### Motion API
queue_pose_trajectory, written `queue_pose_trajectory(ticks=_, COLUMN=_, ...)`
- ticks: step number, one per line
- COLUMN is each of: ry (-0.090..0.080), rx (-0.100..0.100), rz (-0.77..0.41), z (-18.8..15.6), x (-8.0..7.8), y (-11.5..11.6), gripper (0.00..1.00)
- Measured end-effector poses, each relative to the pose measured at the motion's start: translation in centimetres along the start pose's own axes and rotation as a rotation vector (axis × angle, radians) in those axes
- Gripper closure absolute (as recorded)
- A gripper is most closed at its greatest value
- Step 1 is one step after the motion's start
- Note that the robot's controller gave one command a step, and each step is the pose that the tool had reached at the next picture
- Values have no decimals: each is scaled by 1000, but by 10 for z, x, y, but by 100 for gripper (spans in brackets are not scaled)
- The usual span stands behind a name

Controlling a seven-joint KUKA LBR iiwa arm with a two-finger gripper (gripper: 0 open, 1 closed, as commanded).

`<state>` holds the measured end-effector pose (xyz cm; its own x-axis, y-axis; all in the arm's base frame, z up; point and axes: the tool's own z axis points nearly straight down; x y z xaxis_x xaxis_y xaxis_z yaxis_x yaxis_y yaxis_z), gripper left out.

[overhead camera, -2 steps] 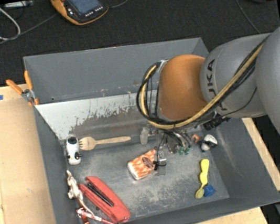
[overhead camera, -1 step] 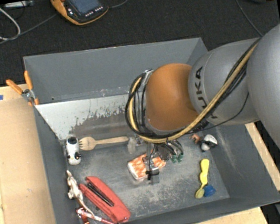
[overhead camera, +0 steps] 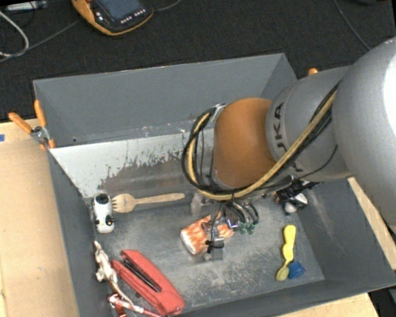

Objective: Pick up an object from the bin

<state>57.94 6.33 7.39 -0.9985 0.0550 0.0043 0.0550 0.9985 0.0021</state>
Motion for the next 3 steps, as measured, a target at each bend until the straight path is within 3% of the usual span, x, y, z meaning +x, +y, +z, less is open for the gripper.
queue_pose_trajectory(ticks=1, ry=-3, rx=-2, rz=26, z=4, x=-24, y=-18, gripper=100)
queue_pose_trajectory(ticks=2, ry=-4, rx=-2, rz=25, z=4, x=-24, y=-18, gripper=100)
queue_pose_trajectory(ticks=3, ry=-5, rx=-3, rz=23, z=-63, x=-30, y=-17, gripper=100)
